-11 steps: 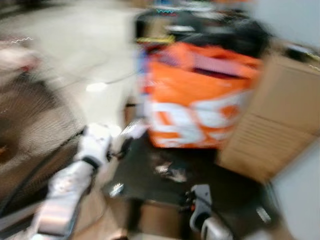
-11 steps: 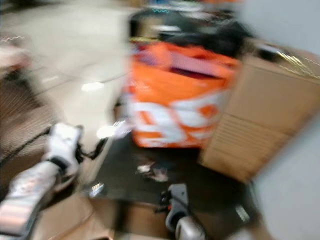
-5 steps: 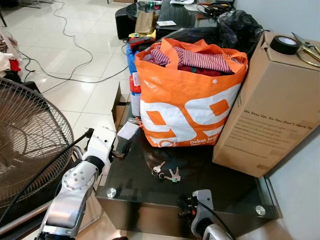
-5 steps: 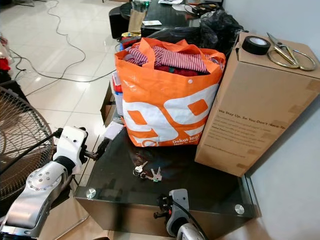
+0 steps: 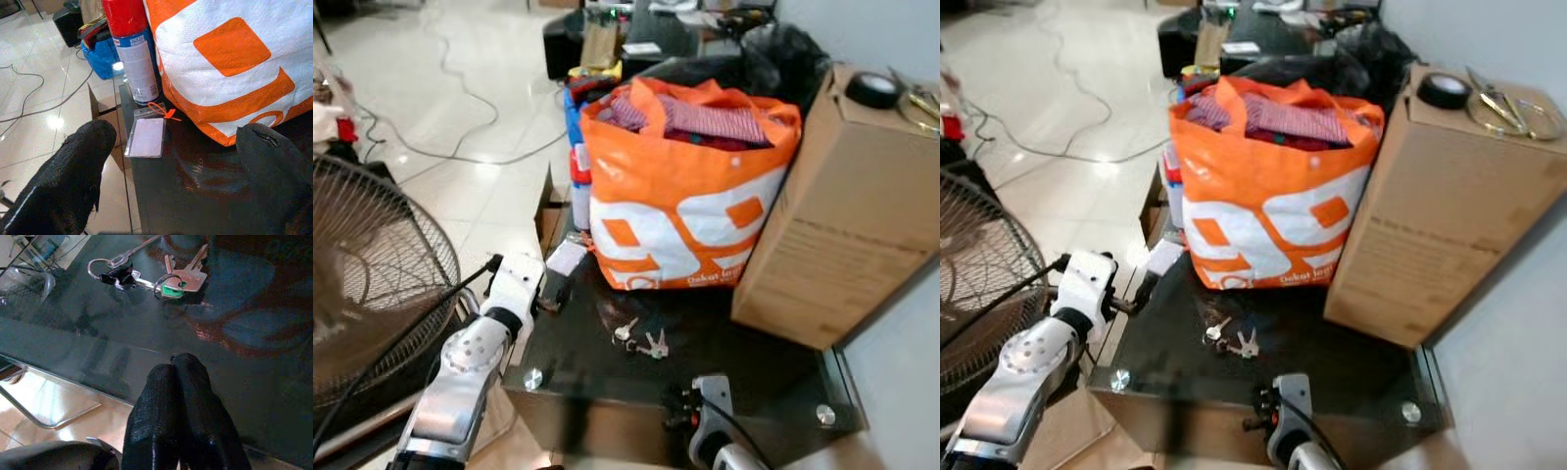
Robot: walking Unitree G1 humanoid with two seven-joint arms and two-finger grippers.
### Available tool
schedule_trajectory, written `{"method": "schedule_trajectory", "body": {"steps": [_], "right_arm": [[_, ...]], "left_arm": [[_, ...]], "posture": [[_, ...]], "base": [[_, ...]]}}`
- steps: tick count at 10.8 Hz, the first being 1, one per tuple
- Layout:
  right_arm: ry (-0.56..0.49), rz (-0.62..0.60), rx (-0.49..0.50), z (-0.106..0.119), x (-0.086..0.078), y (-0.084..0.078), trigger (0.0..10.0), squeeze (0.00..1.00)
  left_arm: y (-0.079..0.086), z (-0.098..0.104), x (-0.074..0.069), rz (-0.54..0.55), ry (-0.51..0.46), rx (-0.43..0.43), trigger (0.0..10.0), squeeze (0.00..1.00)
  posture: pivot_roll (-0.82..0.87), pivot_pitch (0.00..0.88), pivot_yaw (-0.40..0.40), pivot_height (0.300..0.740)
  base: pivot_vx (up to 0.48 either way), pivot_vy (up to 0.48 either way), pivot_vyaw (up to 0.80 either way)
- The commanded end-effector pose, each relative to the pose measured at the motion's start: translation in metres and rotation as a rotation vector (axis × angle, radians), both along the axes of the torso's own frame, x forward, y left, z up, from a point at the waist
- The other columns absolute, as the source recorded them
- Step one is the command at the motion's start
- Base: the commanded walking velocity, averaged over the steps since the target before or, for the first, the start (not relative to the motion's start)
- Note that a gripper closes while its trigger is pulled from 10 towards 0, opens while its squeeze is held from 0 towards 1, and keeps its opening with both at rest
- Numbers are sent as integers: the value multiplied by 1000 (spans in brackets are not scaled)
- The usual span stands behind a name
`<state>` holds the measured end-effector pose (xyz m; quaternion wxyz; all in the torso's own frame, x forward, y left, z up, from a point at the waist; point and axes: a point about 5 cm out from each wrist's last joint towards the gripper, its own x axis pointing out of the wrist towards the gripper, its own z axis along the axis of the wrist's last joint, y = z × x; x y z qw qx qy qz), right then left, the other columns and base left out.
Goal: Hang keys on a hook
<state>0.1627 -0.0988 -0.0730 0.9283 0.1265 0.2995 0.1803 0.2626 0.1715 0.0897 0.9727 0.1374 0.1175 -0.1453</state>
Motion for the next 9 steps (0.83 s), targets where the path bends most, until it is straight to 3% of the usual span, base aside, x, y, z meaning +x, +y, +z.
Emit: {"method": "schedule_trajectory", "body": {"steps": [1,9], "right_arm": [[-564,-157,-157,154,173,-26,10000,0],[-564,-157,-157,154,173,-26,10000,0]], "left_arm": [[0,2,0,-6,-6,5,10000,0],[0,2,0,-6,-6,5,10000,0]], "posture": [[57,0,-102,740],[57,0,-102,740]], "base": [[0,0,0],[0,0,0]]}}
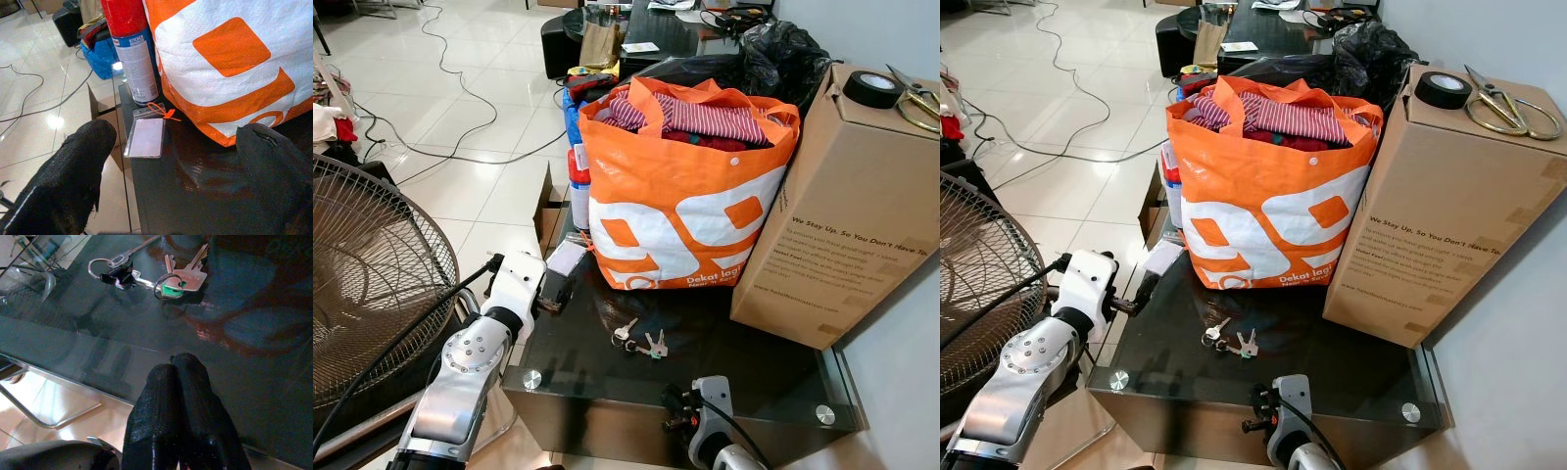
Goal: Hang keys on a hook
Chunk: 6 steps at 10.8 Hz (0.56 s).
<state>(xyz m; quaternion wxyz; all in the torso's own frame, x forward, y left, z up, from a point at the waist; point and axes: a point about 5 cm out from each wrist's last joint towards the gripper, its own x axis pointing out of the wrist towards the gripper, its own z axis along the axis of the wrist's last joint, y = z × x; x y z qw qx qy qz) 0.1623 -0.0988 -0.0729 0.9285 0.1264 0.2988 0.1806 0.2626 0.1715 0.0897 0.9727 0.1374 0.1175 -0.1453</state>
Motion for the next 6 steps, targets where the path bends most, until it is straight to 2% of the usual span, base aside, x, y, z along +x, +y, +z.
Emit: {"method": "schedule_trajectory", "body": {"steps": [1,6], "right_arm": [[-562,-158,-157,154,174,-26,10000,0],[-562,-158,-157,154,174,-26,10000,0]], "left_arm": [[0,2,0,-5,-6,5,10000,0],[0,2,0,-5,-6,5,10000,0]], "posture": [[57,0,-102,740],[57,0,-102,740]], "base": [[0,0,0],[0,0,0]]}}
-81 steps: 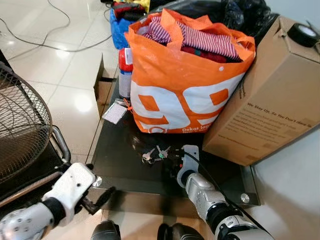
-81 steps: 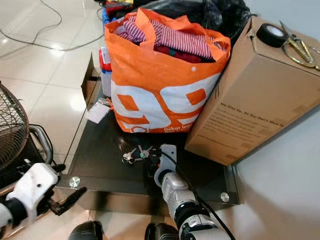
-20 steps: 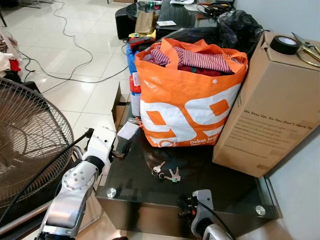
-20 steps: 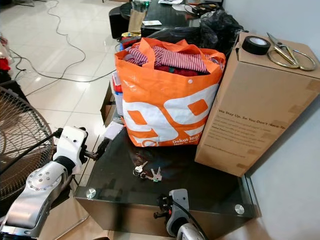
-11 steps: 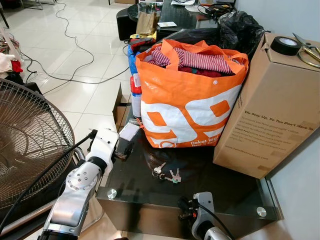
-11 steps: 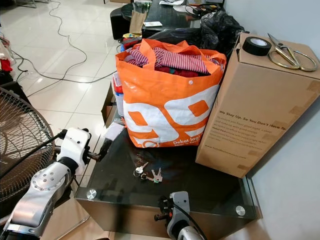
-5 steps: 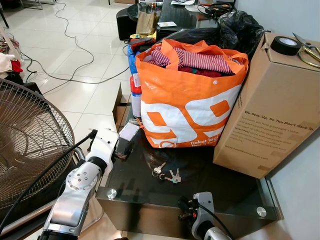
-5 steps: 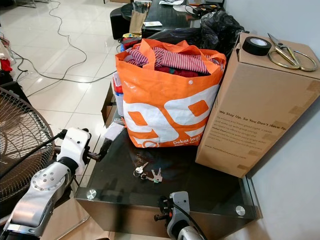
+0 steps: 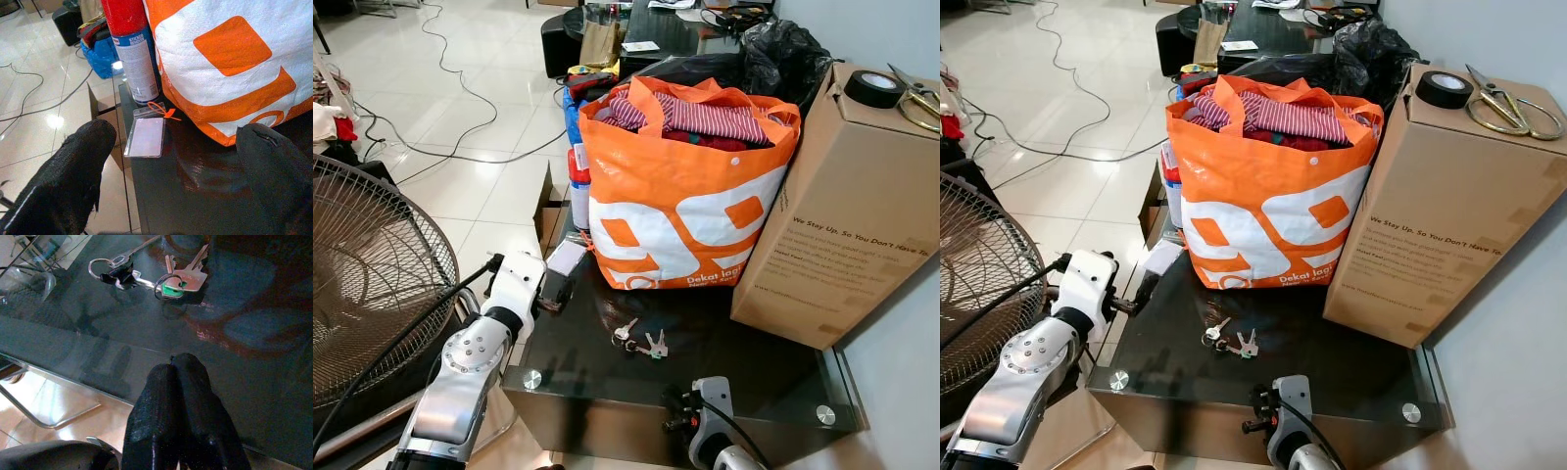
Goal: Hang keys on a hook
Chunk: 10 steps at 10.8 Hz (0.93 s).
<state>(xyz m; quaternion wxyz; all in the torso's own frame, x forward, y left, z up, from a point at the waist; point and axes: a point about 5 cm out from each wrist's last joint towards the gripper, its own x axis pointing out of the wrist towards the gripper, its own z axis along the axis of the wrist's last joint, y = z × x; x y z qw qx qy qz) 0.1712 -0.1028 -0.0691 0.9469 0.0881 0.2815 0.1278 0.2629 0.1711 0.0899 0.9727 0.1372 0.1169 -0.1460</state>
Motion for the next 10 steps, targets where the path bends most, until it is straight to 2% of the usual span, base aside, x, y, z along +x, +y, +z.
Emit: {"method": "schedule_trajectory", "body": {"steps": [1,4,5,6,9,10], "right_arm": [[-518,-49,-80,150,165,-22,10000,0],[-518,-49,-80,150,165,-22,10000,0],[-519,-54,-80,150,165,-23,10000,0],[-631,-80,-85,169,169,-17,10000,0],[-659,-43,-110,176,173,-20,10000,0],[-675,-63,-104,182,176,-26,10000,0]], "left_arm": [[0,2,0,-4,-5,6,10000,0],[0,2,0,-4,-5,6,10000,0],[0,1,1,-2,-4,10,10000,0],[5,8,13,69,-110,7,10000,0],[3,10,17,62,-119,10,10000,0],[3,10,19,61,-130,9,10000,0]], "posture": [[57,0,-102,740],[57,0,-102,740],[57,0,0,740],[95,0,0,740],[92,0,0,740],[90,0,0,740]], "base": [[0,0,0],[0,0,0],[0,0,0],[0,0,0],[0,0,0],[0,0,0]]}}
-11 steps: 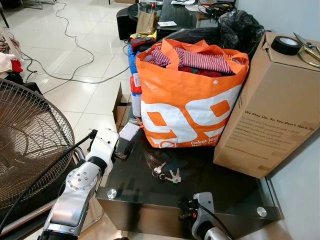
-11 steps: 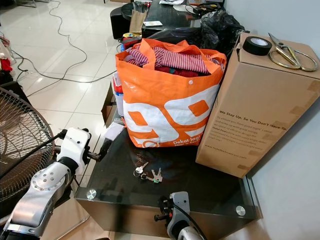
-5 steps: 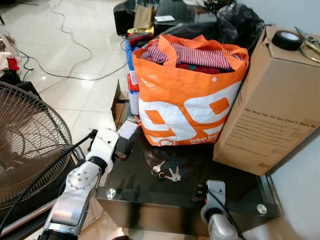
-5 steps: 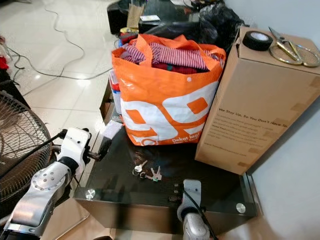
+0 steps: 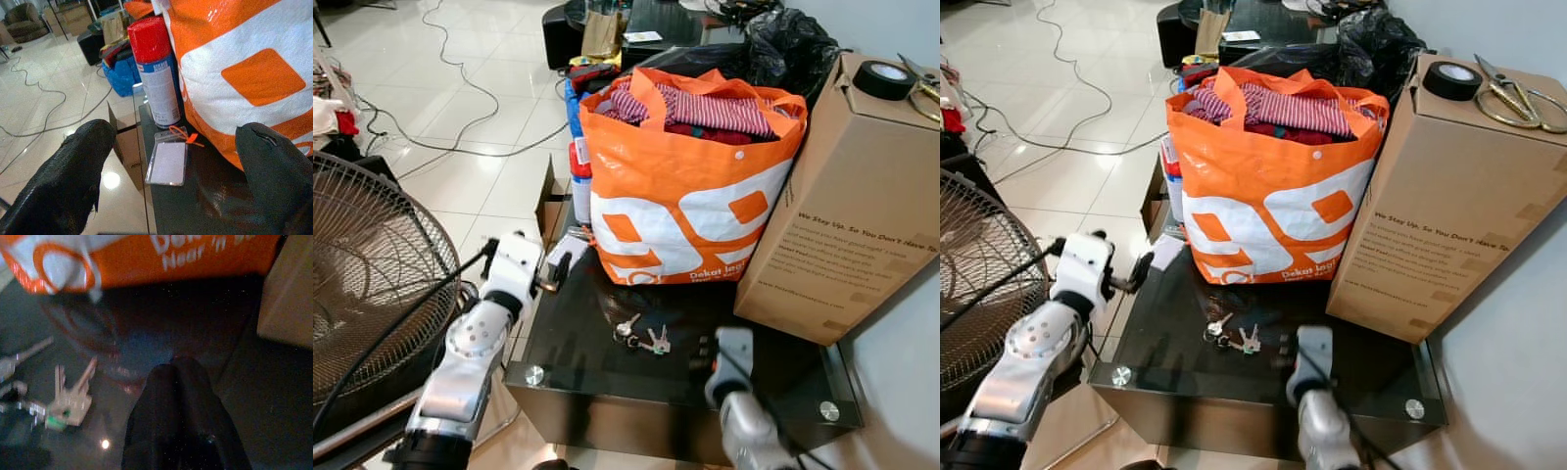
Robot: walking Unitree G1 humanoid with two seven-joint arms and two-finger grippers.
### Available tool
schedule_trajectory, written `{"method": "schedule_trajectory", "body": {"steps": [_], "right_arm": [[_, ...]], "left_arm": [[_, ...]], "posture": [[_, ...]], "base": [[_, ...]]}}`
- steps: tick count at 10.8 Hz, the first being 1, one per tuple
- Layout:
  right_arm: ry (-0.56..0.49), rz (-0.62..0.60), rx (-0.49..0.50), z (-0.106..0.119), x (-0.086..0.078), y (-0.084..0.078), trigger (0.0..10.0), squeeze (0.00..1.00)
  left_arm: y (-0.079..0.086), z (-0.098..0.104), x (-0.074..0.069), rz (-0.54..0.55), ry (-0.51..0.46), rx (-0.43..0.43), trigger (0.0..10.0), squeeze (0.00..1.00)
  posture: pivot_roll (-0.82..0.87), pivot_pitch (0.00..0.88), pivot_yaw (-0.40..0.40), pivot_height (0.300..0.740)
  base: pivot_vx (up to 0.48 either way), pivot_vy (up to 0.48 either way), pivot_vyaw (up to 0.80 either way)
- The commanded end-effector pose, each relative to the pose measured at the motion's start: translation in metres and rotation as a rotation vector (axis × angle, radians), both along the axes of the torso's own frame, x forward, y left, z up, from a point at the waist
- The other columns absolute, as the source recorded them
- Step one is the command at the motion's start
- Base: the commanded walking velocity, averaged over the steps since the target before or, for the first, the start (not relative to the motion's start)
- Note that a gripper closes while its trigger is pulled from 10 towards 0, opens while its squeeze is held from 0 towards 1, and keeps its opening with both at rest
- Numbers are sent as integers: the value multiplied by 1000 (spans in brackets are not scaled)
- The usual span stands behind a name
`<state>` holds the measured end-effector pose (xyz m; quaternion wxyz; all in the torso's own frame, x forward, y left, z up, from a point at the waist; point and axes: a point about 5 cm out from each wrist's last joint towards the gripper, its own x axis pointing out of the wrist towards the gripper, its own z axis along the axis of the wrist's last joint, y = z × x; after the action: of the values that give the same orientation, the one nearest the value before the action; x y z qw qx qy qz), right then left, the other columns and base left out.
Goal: Hang keys on a hook
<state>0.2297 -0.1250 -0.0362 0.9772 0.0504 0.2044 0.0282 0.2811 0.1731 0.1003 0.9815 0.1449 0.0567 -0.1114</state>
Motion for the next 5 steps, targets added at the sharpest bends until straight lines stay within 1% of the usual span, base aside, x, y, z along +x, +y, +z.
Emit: {"method": "schedule_trajectory", "body": {"steps": [1,3,4,5], "right_arm": [[-523,132,-47,152,116,-7,10000,0],[-545,119,-61,155,111,-13,10000,0],[-556,105,-84,154,104,-19,10000,0],[-562,82,-92,154,99,-23,10000,1000]], "left_arm": [[1,-1,1,10,-4,5,10000,0],[3,-3,-2,9,-4,7,10000,0],[7,-3,-3,13,-1,12,10000,0],[7,-3,-4,15,-4,11,10000,0]], "posture": [[90,0,0,740],[90,0,0,740],[92,0,0,740],[96,0,0,740]], "base": [[0,0,0],[0,0,0],[0,0,0],[0,0,0]]}}
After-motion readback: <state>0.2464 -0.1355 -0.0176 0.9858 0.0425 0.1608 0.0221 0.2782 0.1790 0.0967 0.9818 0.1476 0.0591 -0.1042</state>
